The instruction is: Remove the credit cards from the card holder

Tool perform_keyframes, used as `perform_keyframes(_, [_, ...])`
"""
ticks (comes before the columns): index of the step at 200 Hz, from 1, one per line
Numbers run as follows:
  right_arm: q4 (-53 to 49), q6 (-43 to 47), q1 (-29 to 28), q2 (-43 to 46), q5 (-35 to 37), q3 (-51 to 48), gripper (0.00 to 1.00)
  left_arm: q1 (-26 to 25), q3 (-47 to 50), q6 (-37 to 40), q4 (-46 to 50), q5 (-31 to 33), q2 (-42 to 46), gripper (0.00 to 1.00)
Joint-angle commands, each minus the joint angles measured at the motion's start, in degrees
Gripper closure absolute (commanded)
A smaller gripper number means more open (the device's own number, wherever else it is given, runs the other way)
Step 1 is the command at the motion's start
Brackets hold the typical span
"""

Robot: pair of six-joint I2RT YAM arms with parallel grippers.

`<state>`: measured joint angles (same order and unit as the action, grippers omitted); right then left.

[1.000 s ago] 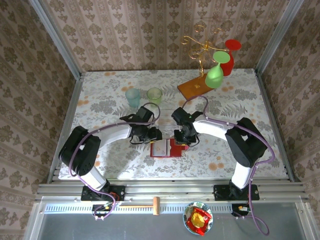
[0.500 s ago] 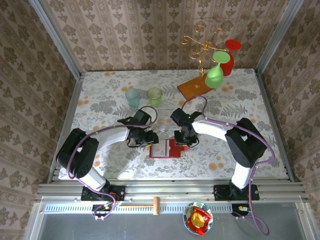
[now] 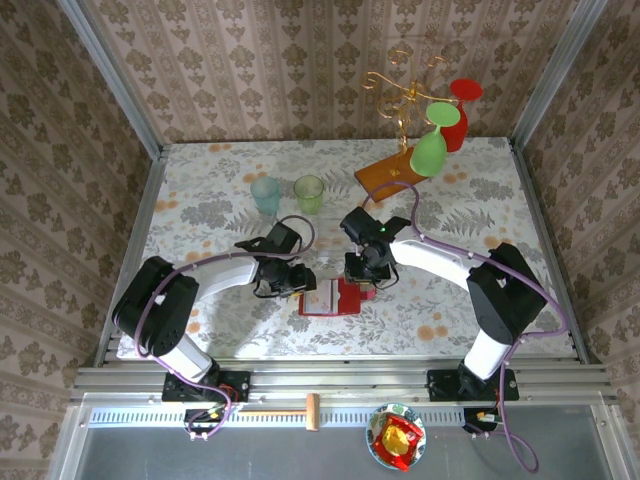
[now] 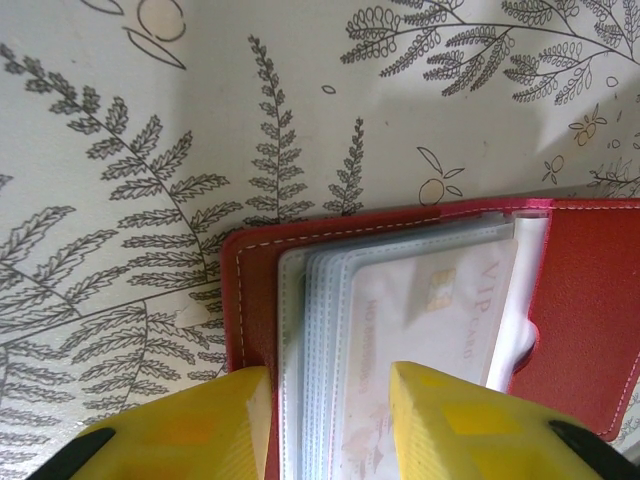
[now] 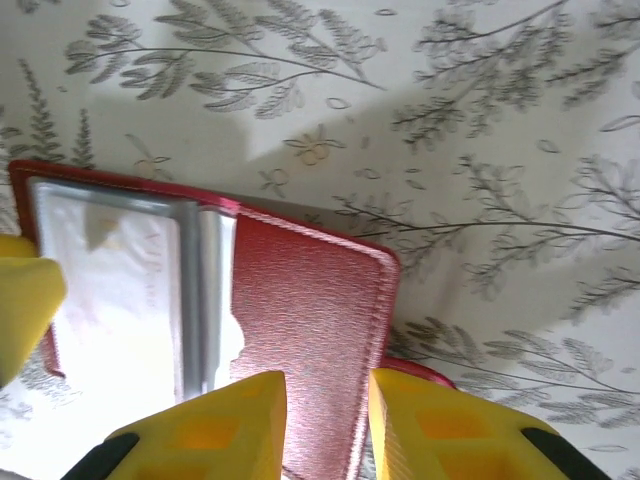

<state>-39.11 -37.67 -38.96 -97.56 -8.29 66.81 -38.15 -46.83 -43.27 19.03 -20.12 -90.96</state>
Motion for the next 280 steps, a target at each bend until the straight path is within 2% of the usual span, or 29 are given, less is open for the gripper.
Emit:
perform_keyframes(1, [3.9,-1.4,-0.7,-0.7,-7.6,0.1,0.71,0.4,1.2,-0.6,-0.6,-0.4,0.0,0.63])
perform_keyframes(36, [4.1,-1.9,-1.4,-3.6,-8.1,-0.3,0.73,0.4,2.2,-1.9,-1.8,-0.8,0.5,0.63])
perform_keyframes(132, [3.5,-0.4,-1.4,-12.0,-0.2,-3.2,0.77,0.3,5.0,-4.4,-5.4,-0.3,1.3,0.63])
perform_keyframes(189, [4.6,0.7,-1.4,-8.3,1.5,-2.9,0.76,0.6,6.7,-5.6,-5.2,1.0,4.6,0.63])
perform_keyframes(280, [3.4,-0.7,-1.3,-1.4,-2.1,-1.4,0.72,0.8,4.7,-5.3,-3.7,0.2,9.5,0.63])
